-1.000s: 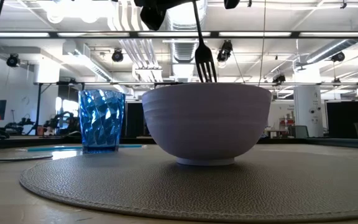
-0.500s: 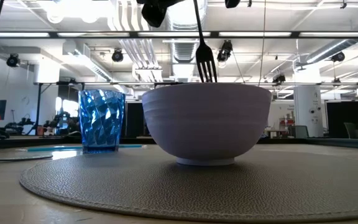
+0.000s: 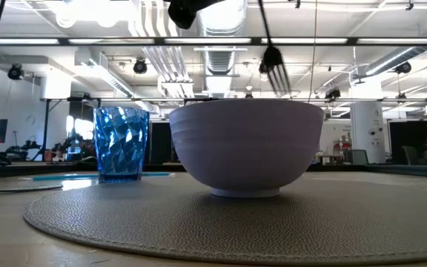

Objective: Pick & Place Utensil
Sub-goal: Put the black fork into the violet bowl

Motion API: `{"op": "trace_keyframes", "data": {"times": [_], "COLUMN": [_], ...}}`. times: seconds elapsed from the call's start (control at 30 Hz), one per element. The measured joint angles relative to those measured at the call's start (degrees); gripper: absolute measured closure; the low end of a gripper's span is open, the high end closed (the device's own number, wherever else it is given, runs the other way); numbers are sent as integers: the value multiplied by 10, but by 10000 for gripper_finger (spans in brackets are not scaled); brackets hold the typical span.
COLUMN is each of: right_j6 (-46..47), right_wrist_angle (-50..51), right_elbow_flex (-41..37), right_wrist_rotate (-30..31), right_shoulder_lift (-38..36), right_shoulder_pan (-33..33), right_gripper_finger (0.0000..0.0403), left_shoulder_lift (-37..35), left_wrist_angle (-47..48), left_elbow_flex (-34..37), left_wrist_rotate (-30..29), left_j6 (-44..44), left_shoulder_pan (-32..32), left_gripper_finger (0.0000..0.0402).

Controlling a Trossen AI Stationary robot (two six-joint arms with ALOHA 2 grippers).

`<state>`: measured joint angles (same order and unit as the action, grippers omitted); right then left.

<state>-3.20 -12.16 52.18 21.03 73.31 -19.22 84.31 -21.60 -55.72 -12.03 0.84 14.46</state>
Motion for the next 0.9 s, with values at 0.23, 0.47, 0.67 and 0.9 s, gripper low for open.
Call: {"op": "trace_keyframes", "data": {"times": [0.23, 0.47, 0.67, 0.9], "right_j6": [-8, 10, 74, 135], "right_wrist_angle": [83, 119, 80, -100], "right_elbow_flex": [-2, -43, -110, -213], "right_wrist_rotate": [1, 35, 47, 90], "right_shoulder_lift": [-70, -138, -190, -222], "right_shoulder_pan": [0, 0, 0, 0], "right_gripper_finger": [394, 394, 394, 394], "left_shoulder_lift": [-22, -53, -79, -96], "left_wrist_angle": [17, 78, 128, 147], "left_elbow_flex": [-9, -9, -9, -6], "left_wrist_rotate": [0, 0, 0, 0], "left_j6": [1, 6, 9, 22], "left_shoulder_pan": [0, 0, 0, 0], "left_gripper_finger": [235, 236, 239, 238]}}
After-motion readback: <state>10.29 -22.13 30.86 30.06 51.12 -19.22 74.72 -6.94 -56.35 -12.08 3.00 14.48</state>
